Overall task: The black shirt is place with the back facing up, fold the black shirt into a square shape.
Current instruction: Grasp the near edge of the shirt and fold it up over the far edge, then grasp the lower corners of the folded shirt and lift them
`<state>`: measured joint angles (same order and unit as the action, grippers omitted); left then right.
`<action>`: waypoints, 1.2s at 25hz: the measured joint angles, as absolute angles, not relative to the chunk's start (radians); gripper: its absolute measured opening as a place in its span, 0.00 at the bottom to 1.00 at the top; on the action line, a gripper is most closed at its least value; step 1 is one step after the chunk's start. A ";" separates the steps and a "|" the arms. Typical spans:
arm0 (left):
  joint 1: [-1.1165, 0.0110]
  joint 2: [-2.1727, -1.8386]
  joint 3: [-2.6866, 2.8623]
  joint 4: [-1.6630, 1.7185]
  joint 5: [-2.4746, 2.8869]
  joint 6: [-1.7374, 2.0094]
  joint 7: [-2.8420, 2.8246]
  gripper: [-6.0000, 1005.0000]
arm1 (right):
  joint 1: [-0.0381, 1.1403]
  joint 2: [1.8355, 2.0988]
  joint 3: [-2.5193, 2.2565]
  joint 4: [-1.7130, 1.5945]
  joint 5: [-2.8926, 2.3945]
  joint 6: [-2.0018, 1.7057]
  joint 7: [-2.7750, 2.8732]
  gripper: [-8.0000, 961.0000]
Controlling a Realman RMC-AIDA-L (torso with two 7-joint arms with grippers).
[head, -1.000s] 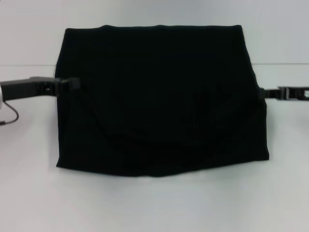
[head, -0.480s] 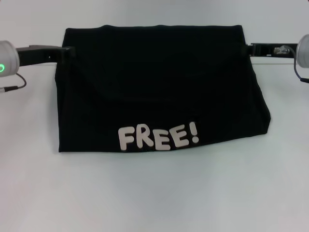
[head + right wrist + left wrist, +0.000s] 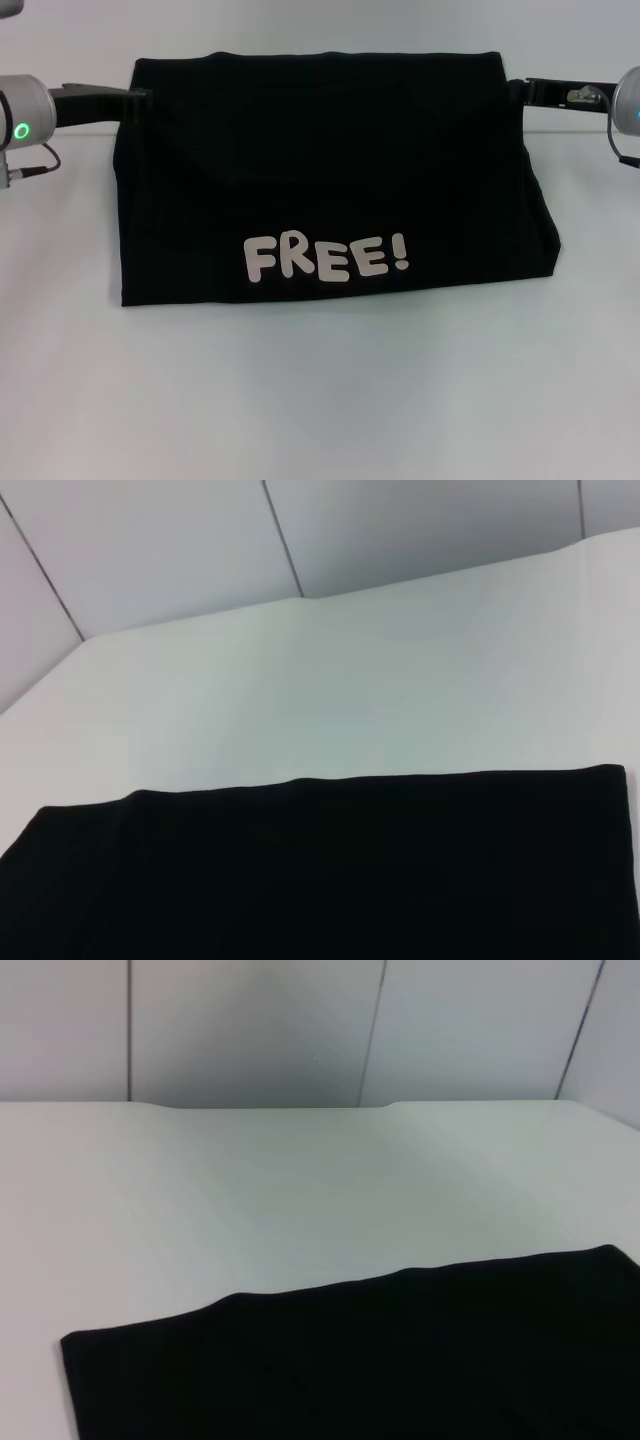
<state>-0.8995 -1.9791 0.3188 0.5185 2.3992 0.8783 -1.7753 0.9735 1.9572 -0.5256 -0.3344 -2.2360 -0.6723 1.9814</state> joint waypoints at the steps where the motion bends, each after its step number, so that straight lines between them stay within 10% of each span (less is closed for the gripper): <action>1: -0.900 -1.980 0.319 0.513 2.399 0.868 -1.775 0.10 | 0.972 1.961 -0.524 -0.334 -2.235 -0.670 1.979 0.07; 15: -0.894 -2.013 0.345 0.449 2.403 0.740 -1.744 0.13 | 0.948 2.013 -0.530 -0.330 -2.241 -0.617 1.950 0.08; 24: -0.866 -2.020 0.337 0.503 2.391 0.776 -1.778 0.33 | 0.926 2.020 -0.524 -0.387 -2.234 -0.638 1.910 0.44; 30: -0.752 -2.055 0.341 0.745 2.329 1.185 -1.864 0.69 | 0.847 1.997 -0.523 -0.440 -2.144 -0.899 1.905 0.68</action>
